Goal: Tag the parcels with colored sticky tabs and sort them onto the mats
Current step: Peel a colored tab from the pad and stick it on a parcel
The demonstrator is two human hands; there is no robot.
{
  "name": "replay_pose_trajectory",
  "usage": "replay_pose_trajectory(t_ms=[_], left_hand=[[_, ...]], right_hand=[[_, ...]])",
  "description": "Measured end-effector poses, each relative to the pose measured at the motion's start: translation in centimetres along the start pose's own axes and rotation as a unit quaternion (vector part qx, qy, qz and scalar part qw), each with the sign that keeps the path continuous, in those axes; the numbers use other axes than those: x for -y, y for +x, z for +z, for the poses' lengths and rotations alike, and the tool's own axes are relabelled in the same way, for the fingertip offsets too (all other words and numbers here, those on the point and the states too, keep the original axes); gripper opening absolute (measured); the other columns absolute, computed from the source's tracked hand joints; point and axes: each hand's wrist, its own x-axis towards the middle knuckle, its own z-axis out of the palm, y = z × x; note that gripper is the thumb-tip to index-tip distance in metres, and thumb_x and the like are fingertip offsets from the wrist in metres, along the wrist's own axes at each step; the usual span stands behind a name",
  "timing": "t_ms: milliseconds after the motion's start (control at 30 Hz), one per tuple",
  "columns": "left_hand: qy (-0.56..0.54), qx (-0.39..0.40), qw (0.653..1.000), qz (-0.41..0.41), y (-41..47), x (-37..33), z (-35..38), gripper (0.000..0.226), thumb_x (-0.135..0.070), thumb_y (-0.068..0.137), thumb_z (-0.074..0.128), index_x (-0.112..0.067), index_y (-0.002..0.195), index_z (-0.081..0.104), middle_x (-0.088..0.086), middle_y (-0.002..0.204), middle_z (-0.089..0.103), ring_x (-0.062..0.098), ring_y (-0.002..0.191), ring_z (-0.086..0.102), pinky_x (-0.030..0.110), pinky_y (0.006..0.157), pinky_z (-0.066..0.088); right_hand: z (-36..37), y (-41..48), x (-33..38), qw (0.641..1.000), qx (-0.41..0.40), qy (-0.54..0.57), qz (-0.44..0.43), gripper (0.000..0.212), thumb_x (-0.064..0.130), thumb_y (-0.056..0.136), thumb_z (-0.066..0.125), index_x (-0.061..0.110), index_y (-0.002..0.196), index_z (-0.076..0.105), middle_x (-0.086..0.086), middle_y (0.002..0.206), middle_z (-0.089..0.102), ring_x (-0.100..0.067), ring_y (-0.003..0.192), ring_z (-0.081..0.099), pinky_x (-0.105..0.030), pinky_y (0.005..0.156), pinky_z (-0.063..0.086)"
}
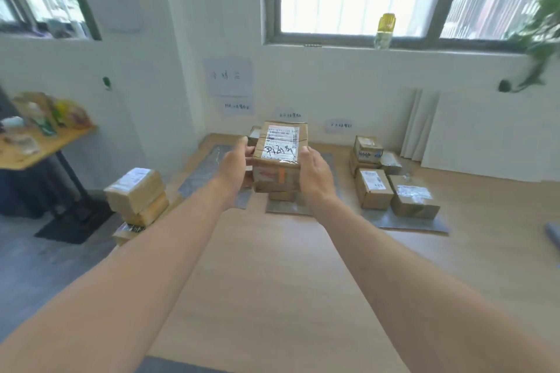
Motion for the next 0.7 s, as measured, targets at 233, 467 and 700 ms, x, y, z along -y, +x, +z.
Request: replay_pose_trajectory(t_ms=[233,467,700], left_hand=[[-0.003,-0.052,0.999,-0.011,-1.4,-2.8,-3.5,0.055,-0.067,0.082,0.044,-0.024,0.099,0.074,0.009,0.105,0.074,0.03,0.094,0.071,0.048,0.097,0.054],[-0.001,-0.038,0.999,-0.003,1.7,-4.0,-9.5,0.049,-0.052,0.101,0.033,-0.016,0.113,0.065,0.005,0.096,0.07,0.022,0.084,0.066,0.035,0.086,0.052],[0.027,-0.013,1.0,-0.003,10.9,-4.9,-17.8,0.05,-0.056,0.098,0.034,-0.018,0.109,0.065,0.004,0.096,0.066,0.022,0.087,0.059,0.04,0.096,0.046]], right_hand=[[1.5,0.3,3.7,0.999,0.038,-0.011,0.006,0.049,0.052,0.104,0.032,0.021,0.121,0.067,0.003,0.116,0.068,-0.02,0.11,0.061,-0.039,0.092,0.047],[7.6,1.3,6.0,0.996,0.075,0.009,0.037,0.054,0.063,0.098,0.033,0.027,0.122,0.065,0.004,0.121,0.069,-0.018,0.112,0.061,-0.044,0.103,0.047],[18.4,7.5,6.2,0.996,0.04,0.021,0.082,0.071,0.078,0.081,0.036,0.032,0.125,0.067,0.006,0.12,0.07,-0.021,0.114,0.063,-0.051,0.105,0.047]])
